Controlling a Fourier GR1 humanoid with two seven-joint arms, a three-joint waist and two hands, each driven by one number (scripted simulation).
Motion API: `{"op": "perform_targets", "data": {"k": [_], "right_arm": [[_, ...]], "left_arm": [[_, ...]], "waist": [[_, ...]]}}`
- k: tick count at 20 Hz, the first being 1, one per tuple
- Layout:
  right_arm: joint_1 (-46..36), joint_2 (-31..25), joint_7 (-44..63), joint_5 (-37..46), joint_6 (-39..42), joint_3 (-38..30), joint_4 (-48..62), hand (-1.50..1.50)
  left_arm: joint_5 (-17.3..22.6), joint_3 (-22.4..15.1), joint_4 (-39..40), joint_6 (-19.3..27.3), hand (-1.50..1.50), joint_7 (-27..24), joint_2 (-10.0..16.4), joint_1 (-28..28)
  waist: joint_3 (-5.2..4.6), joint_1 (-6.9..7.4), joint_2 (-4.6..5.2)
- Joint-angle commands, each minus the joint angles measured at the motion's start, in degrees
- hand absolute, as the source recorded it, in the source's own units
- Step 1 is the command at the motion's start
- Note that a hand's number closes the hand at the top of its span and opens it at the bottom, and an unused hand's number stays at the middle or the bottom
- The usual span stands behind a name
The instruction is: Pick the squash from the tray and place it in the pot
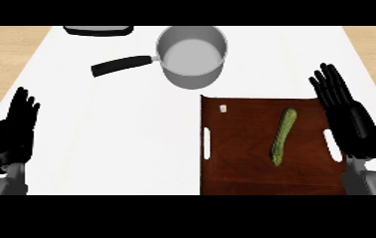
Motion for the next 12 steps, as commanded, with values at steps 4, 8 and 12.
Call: {"op": "perform_targets", "data": {"k": [4, 8, 12], "right_arm": [[-7.17, -7.14, -7.83, 1.6, 3.56, -9.19, 14.55, 1.5], [-3.33, -18.04, -9.3, 22.19, -6.1, -5.23, 15.82, 1.5], [-4.72, -6.85, -29.77, 15.98, -8.46, -10.78, 30.04, -1.5]], "left_arm": [[-3.05, -2.11, -8.18, -0.27, 0.0, -0.31, 0.58, -3.88], [-1.48, -4.74, -10.76, -3.21, 0.0, 1.35, -0.36, -6.43], [-2.9, -7.21, -12.55, -2.02, 0.0, 4.19, -2.51, -7.69]], "waist": [[-0.5, -1.49, 1.91], [-0.74, -2.15, 2.68], [-0.45, -1.82, 1.96]]}}
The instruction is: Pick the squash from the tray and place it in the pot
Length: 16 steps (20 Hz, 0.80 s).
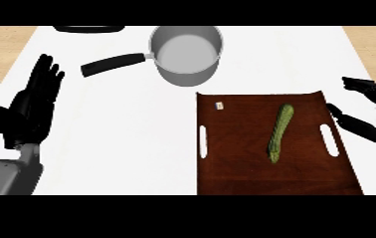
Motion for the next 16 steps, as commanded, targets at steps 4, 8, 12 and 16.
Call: {"op": "perform_targets", "data": {"k": [4, 8, 12, 16], "right_arm": [[-2.28, -0.76, -19.38, 1.24, 3.65, -3.6, 11.31, -1.5], [0.36, -4.37, -11.51, 4.36, 7.79, 0.18, 4.19, -1.5], [-2.54, -9.52, 0.42, 8.64, 13.61, 6.67, 1.02, -1.5], [-4.44, -12.0, 11.14, 13.64, 17.51, 13.39, -4.9, -1.5]], "left_arm": [[-3.89, -2.41, -6.91, 2.06, 0.0, 4.78, -1.29, 0.86], [-1.81, 1.58, -5.92, -1.25, 0.0, 4.77, -0.81, 1.68], [-3.4, 0.07, -2.67, -0.35, 0.0, 4.95, -1.84, -2.41], [-4.61, -1.21, -3.84, 0.86, 0.0, 5.79, -2.75, -1.29]], "waist": [[-0.05, -0.47, -0.48], [-0.14, -0.8, -0.58], [-0.22, -1.01, -0.49], [-0.28, -0.47, -0.6]]}}
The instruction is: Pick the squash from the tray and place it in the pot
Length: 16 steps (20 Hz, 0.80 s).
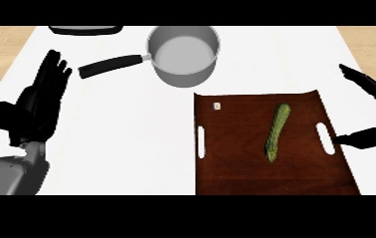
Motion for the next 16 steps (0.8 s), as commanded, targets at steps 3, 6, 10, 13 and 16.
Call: {"op": "perform_targets", "data": {"k": [3, 6, 10, 13, 16], "right_arm": [[-3.44, -2.14, 17.72, 7.06, 6.02, 9.98, -9.27, -1.5], [-3.93, -2.26, 25.37, 7.18, 11.14, 12.79, -14.06, -1.5], [-2.52, 1.99, 33.12, 9.14, 11.42, 14.29, -17.77, -1.5], [-7.47, 8.48, 37.27, 11.37, 10.84, 15.46, -14.02, -1.5], [-2.16, 7.67, 31.28, 14.18, 12.41, 11.44, -14.36, -1.5]], "left_arm": [[-0.45, -0.31, 0.62, -0.13, 0.0, -0.05, -1.33, -0.26], [0.17, 1.99, 0.99, -1.08, 0.0, 0.94, 0.3, -1.46], [-1.47, 2.12, -0.48, -0.75, 0.0, 2.2, -0.69, -1.01], [-3.13, 1.98, -1.14, -1.24, 0.0, 2.38, -1.5, -1.38], [-3.52, 4.14, -2.04, -4.37, 0.0, 1.34, -3.54, 1.9]], "waist": [[-0.07, -0.01, -0.07], [-0.02, -0.35, -0.12], [0.09, -0.32, -0.02], [0.12, 0.24, 0.15], [0.13, -0.02, 0.11]]}}
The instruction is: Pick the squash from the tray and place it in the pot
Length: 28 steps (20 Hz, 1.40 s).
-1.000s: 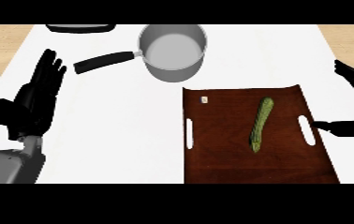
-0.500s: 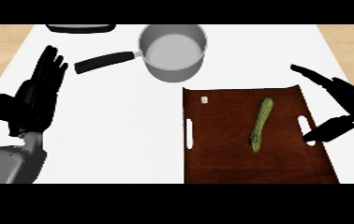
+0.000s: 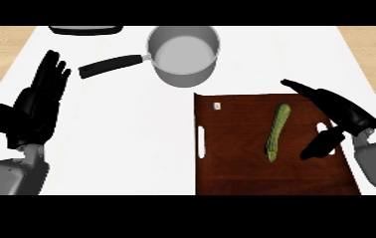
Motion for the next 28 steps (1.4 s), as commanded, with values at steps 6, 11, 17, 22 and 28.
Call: {"op": "perform_targets", "data": {"k": [6, 11, 17, 22, 28], "right_arm": [[4.76, 6.38, 4.66, 8.91, -0.26, 0.74, -2.73, -1.5], [7.2, 6.53, 3.25, 13.71, -0.62, -0.53, -1.9, -1.5], [2.52, 9.27, -0.4, 15.84, 2.56, -4.32, 3.38, -1.5], [1.13, 15.42, 0.27, 22.55, -2.22, -1.53, 9.64, -1.5], [-0.06, 16.65, -5.26, 25.87, -5.8, -4.24, 18.27, -1.5]], "left_arm": [[-2.42, 3.1, -0.76, -2.01, 0.0, 2.86, -2.74, -1.66], [-4.04, 4.61, -1.64, -3.17, 0.0, 4.01, -3.31, -0.42], [-7.12, 5.19, -0.02, -4.78, 0.0, 2.24, -6.54, -1.52], [-7.75, 6.07, 0.13, -6.57, 0.0, 1.15, -7.72, -0.02], [-7.07, 8.86, -0.9, -9.23, 0.0, 4.02, -6.9, -1.31]], "waist": [[0.03, -0.16, 0.04], [0.04, -0.12, 0.02], [0.04, -0.08, 0.04], [0.04, 0.08, 0.08], [0.05, 0.16, 0.09]]}}
